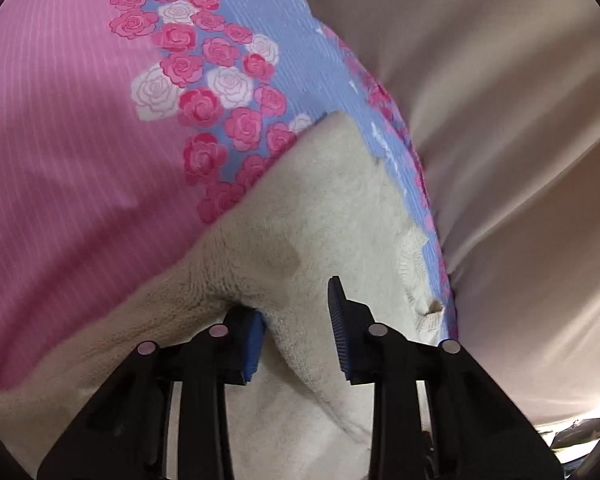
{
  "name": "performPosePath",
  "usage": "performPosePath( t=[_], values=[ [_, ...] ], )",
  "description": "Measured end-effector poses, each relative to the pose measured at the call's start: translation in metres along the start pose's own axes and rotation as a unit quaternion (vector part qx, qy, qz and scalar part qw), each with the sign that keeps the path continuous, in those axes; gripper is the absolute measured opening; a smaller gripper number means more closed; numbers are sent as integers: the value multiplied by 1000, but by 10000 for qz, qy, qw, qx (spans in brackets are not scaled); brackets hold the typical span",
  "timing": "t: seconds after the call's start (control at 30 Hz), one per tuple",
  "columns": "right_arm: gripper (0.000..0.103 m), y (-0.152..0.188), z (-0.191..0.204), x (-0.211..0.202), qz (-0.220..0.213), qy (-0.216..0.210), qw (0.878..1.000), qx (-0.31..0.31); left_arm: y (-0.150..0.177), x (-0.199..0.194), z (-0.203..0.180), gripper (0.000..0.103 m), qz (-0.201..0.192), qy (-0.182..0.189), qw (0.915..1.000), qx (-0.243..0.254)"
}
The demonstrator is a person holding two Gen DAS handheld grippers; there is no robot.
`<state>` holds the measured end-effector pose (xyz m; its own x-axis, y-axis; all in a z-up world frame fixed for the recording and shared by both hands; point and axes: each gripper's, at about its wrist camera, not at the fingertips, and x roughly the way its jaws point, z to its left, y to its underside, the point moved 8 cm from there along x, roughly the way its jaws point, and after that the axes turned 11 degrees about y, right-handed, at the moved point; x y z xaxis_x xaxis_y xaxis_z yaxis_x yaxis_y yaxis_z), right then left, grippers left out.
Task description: Fold small clothes
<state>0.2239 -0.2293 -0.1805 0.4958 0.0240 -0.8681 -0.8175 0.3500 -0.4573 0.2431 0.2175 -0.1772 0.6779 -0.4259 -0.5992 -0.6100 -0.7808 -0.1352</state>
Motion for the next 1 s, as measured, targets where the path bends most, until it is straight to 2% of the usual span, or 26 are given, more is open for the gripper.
performPosePath(
  t=[0.07, 0.13, 0.2, 0.23, 0.33, 0.4, 0.47, 0.53, 0.57, 0.6, 0.67, 0.7, 0.73, 0.8, 0.83, 0.9, 1.0],
  values=[
    [8, 13, -10, 23, 355, 225, 9990, -117, 1, 7, 11, 26, 102, -312, 9994, 118],
    [9, 14, -13, 22, 333, 77, 9994, 28, 4, 8, 13, 28, 97, -346, 9989, 315],
    [19, 8, -15, 10, 253, 8, 9995, 207, 9, 3, 5, 32, 208, -482, 9970, 563],
    [23, 6, -16, 2, 161, 7, 9996, 210, 11, -1, -1, 34, 281, -471, 9964, 644],
    [23, -7, -9, -22, -225, 5, 9997, 38, 9, -26, -19, 40, 198, -250, 9957, 873],
    [23, -15, 0, -31, -424, 40, 9990, -113, 3, -40, -33, 53, -10, -131, 9952, 969],
    [22, -18, 14, -27, -403, -30, 9989, -241, -4, -44, -43, 62, -215, -144, 9933, 1122],
    [22, -12, 20, -1, -121, 208, 9985, -498, -12, -34, -49, 67, -313, -385, 9887, 1413],
    [22, -6, 18, 15, 91, 356, 9977, -570, -15, -21, -44, 69, -265, -620, 9853, 1568],
    [15, 0, 16, 28, 308, 461, 9967, -589, -17, -7, -32, 68, -185, -991, 9812, 1644],
    [13, 1, 12, 25, 199, 351, 9981, -462, -20, 8, -3, 64, 83, -1513, 9763, 1547],
    [15, 1, 11, 18, 196, 293, 9987, -374, -20, 11, 8, 63, 183, -1549, 9775, 1422],
    [20, 1, 8, 7, 135, 211, 9993, -273, -22, 1, 5, 63, 30, -1402, 9796, 1443],
    [61, 3, -3, -10, -34, 204, 9996, -172, -24, -14, 6, 70, -5, -1148, 9847, 1314],
    [72, 2, -11, -17, -142, 264, 9995, -133, -26, -22, 9, 72, -17, -965, 9886, 1157],
    [72, -1, -25, -13, -87, 267, 9996, 37, -36, -27, 17, 81, -98, -854, 9925, 868],
    [72, -15, -40, 11, 306, 47, 9973, 663, -52, -14, 19, 82, 25, -764, 9954, 581]
  ],
)
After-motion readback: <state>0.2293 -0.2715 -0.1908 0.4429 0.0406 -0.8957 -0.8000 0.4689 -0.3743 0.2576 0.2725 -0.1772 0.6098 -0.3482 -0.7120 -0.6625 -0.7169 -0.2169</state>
